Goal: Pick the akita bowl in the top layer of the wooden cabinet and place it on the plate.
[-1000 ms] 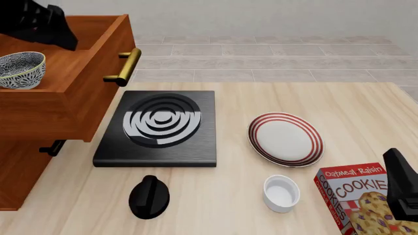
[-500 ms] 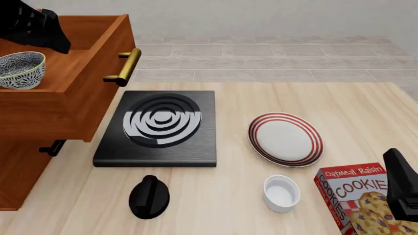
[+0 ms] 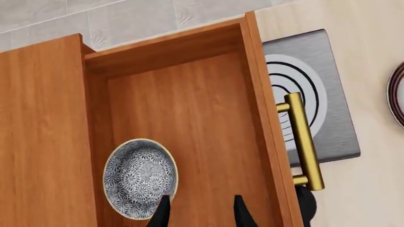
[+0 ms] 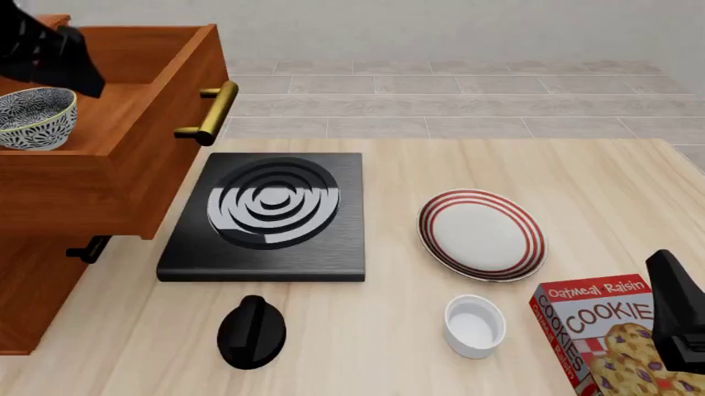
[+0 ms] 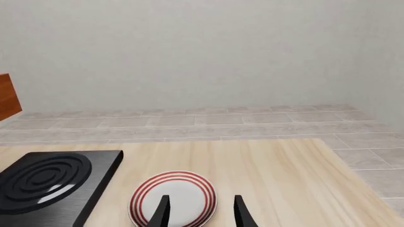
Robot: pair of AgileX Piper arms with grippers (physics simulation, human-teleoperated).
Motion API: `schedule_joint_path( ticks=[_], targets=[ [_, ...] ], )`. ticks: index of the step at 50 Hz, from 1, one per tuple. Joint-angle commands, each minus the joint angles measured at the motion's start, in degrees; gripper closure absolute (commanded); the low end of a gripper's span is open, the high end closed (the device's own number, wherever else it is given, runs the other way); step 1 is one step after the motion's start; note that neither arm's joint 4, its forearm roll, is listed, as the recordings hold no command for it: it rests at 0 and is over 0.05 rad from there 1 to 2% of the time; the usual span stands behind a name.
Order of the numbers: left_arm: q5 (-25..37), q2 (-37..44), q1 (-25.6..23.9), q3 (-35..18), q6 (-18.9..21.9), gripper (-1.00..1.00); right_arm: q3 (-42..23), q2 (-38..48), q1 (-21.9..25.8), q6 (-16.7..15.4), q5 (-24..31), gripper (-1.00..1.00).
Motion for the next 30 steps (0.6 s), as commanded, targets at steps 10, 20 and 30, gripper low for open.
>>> schedule_joint_path(
  ticks=[10,20,30],
  targets=[
    [-1.88,0.48,2.48,2.36,1.81,-1.0,-0.09,0.0,0.08,-0.28,0.25,-1.0],
    [-2.57,1.29,2.63,3.13,2.05,-1.0,-0.02,0.0,0.03,-0.35,0.29,-1.0],
    [-3.28,2.1,3.12,3.56,2.15,-1.0,0.0,0.0,0.09,-0.44,0.35,-1.0]
  ],
)
